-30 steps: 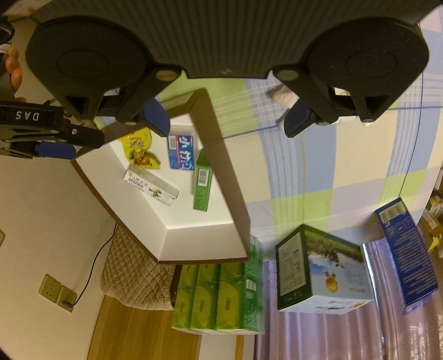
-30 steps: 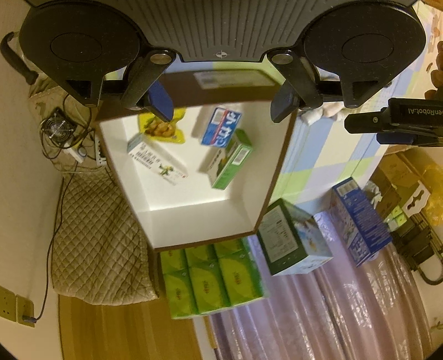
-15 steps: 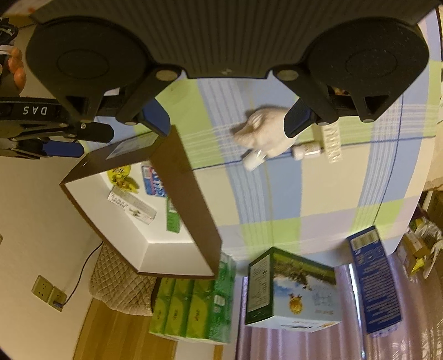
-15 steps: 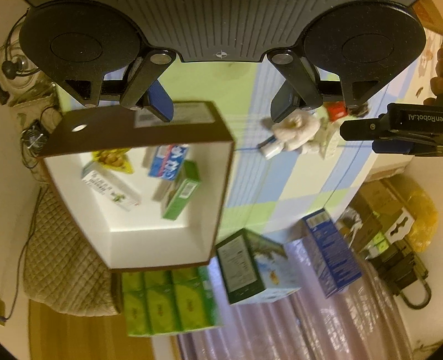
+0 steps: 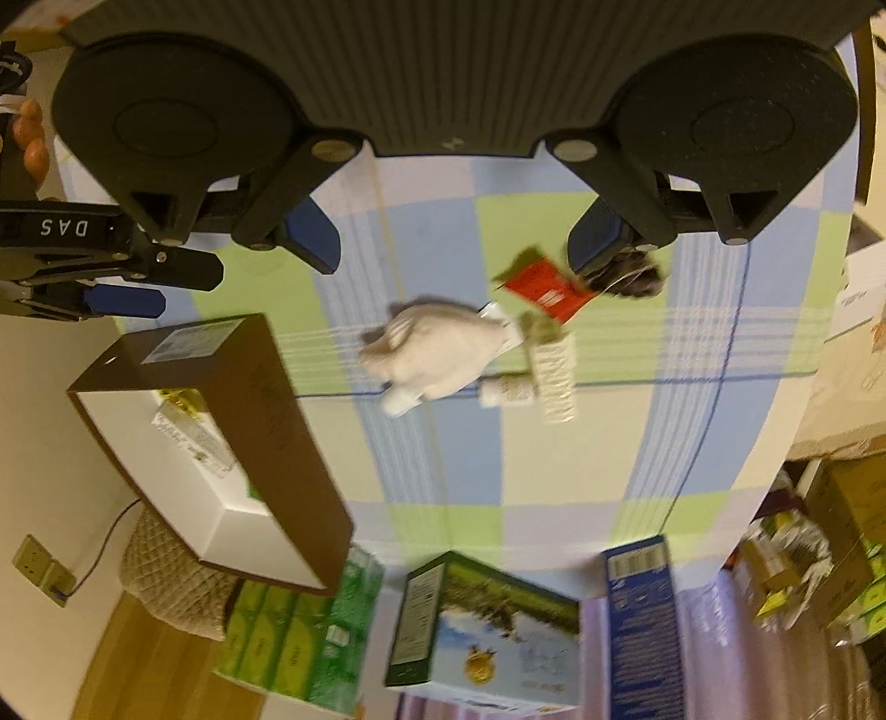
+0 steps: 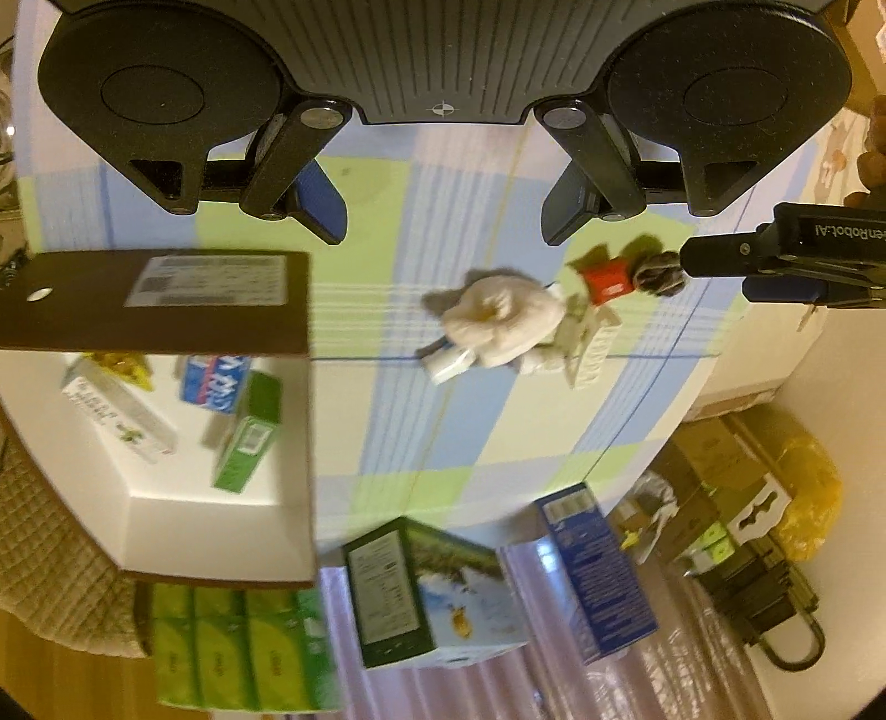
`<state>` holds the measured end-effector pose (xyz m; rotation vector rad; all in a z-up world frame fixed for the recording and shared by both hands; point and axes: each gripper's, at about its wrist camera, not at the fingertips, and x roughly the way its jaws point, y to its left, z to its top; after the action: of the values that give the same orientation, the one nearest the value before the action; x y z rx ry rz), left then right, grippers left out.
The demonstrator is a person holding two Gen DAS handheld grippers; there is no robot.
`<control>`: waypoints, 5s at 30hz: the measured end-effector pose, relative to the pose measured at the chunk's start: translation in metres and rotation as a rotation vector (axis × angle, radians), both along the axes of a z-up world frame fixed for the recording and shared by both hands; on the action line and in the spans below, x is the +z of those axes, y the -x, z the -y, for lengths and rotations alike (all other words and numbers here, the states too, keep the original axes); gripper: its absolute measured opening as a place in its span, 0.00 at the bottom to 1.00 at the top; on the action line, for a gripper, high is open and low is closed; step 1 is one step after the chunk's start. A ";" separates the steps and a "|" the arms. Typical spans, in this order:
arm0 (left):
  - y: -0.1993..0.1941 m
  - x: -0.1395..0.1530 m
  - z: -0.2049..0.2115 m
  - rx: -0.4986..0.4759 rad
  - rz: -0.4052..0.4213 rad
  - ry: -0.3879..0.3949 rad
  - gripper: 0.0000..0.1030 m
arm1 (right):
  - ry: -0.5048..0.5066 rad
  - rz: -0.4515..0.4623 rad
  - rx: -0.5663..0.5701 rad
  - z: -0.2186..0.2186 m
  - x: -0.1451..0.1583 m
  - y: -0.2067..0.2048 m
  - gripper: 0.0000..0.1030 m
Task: Organize objects
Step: 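Withdraw both tools from the box back toward the table items, then lower the left tool onto the dark crumpled wrapper and close it, then grasp the white ridged plastic tray with the right tool while the left tool holds the wrapper, then carry the wrapper and white tray over the cardboard box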
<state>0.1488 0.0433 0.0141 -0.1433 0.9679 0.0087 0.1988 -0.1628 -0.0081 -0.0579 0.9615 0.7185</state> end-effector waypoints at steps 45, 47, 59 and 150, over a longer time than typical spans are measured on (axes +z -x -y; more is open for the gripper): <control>-0.032 -0.094 -0.072 -0.072 -0.071 -0.150 0.72 | 0.063 -0.116 -0.023 -0.058 -0.051 -0.020 0.72; -0.038 -0.098 -0.074 -0.086 -0.071 -0.161 0.71 | 0.067 -0.121 -0.032 -0.058 -0.052 -0.022 0.72; -0.063 -0.119 -0.095 -0.135 -0.098 -0.127 0.46 | 0.086 -0.144 -0.049 -0.064 -0.058 -0.033 0.72; -0.081 -0.028 -0.143 0.137 0.042 -0.066 0.17 | -0.063 -0.017 0.181 -0.194 -0.021 -0.079 0.24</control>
<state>0.2300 0.1865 -0.0142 -0.1482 0.9133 0.1624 0.2783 0.0314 -0.0290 -0.0845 0.9571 0.9172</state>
